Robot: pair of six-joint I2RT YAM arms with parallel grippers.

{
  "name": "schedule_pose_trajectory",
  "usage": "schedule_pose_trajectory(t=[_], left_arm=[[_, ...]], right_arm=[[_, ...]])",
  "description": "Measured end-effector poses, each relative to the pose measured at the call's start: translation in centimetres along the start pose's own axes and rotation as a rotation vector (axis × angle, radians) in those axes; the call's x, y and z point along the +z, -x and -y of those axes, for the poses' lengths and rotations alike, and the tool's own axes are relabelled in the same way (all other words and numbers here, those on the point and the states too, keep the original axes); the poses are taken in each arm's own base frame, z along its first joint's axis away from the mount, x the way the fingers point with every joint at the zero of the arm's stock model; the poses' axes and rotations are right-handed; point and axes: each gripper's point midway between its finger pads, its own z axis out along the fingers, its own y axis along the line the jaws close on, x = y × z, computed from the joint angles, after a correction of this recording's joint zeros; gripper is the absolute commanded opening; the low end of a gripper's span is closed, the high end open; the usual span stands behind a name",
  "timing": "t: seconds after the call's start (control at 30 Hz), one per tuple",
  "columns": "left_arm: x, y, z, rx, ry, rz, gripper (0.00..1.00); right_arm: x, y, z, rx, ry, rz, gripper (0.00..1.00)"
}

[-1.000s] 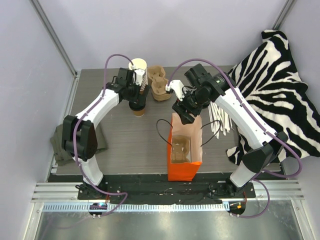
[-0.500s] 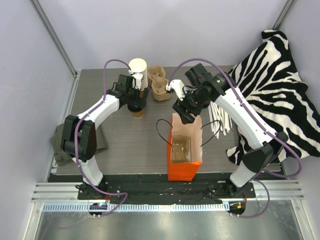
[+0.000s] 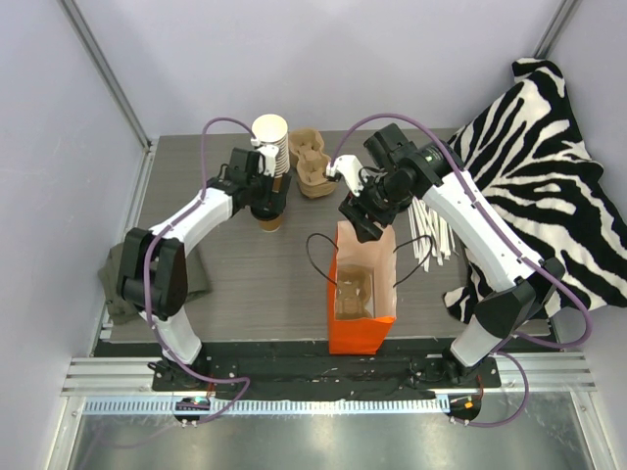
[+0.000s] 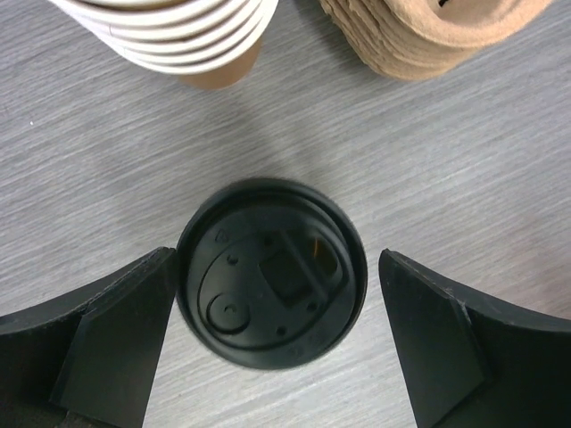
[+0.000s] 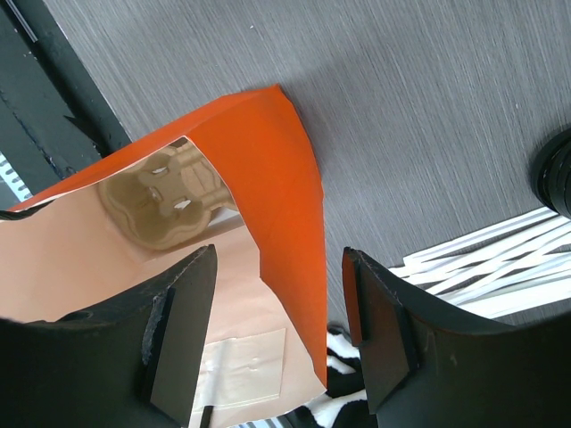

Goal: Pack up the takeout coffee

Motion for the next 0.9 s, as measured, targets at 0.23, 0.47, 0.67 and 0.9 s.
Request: schedule_pose_trajectory(t=[0.23, 0.47, 0.67, 0.9], left_arm=[[-1.09, 0.08, 0.01, 0.012, 0.000, 0.015, 1.00], [-1.02, -0.51, -0.21, 0.025, 0.009, 0.003, 1.00], [-1.01, -0.56, -0.23, 0.026, 0.010, 0.001, 1.00], [-0.87, -0.71, -0.23, 0.025, 0.010, -0.003, 1.00]], right_arm=[[-0.06, 0.00, 0.13, 0.003, -0.002, 0.001, 0.65], [-0.05, 0.34, 0.29, 0.002, -0.004, 0.006, 0.65], [0.06, 0.32, 0.35, 0.004, -0.003, 0.003, 0.65], [-0.05, 0.45, 0.60, 0.007, -0.008, 0.007, 0.65]])
